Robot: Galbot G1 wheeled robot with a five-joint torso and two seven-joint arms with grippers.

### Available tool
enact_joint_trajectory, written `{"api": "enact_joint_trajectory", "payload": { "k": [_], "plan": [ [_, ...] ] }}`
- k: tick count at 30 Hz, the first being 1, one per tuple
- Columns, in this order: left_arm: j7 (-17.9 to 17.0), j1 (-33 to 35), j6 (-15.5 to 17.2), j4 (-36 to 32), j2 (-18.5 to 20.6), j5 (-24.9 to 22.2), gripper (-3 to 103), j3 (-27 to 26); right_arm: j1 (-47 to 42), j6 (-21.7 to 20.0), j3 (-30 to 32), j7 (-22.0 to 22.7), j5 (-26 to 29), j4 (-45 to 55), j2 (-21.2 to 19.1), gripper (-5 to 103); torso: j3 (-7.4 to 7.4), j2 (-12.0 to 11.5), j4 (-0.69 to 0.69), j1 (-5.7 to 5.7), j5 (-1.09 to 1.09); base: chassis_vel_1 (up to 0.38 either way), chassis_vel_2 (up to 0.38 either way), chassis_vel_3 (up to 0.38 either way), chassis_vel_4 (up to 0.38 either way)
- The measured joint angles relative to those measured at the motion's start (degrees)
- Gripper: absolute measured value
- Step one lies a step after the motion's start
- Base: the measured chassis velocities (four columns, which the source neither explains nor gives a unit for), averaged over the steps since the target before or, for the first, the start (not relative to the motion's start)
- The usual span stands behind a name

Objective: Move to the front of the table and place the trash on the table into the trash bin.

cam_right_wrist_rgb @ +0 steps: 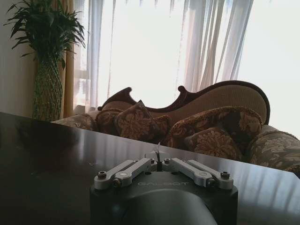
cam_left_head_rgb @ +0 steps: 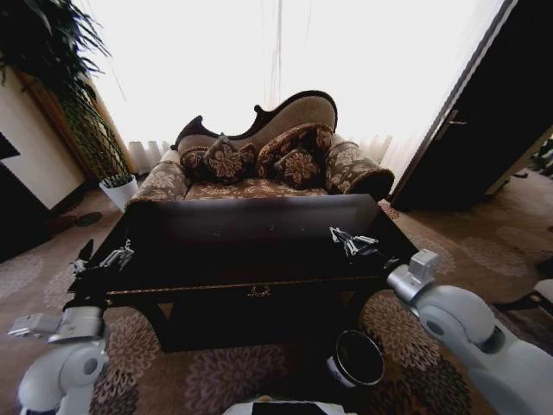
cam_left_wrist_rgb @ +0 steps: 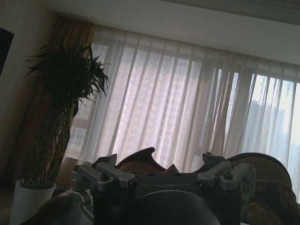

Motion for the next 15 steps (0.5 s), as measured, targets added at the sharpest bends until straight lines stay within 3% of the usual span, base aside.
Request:
{"api": "enact_joint_trajectory", "payload": {
  "k": [9,11,12,15],
  "plan": [
    [0.0,-0.52,-0.01,0.65,0.43,0.01,100,0.87,-8.41,4.51,7.65,-4.12,-6.45,4.45,9.21,0,0.0,0.0,0.02,0.0,-0.01,0.0,0.0,0.0,0.0],
    [-0.01,-0.84,-0.09,1.01,0.62,-0.37,100,0.82,-12.34,8.87,8.48,-6.98,-10.86,4.39,13.87,0,0.0,0.0,0.02,0.0,-0.01,0.0,0.0,0.0,0.0],
    [-0.01,-0.84,-0.09,1.01,0.62,-0.37,100,0.82,-12.34,8.87,8.48,-6.98,-10.86,4.39,13.87,0,0.0,0.0,0.02,0.0,-0.01,0.0,0.0,0.0,0.0],
    [-0.09,-1.18,-0.35,1.84,0.81,-0.57,100,0.93,-17.17,17.84,8.17,-9.91,-14.78,1.73,21.08,0,0.0,0.0,-0.01,0.0,-0.01,0.0,0.0,0.0,0.0]
  ]
}}
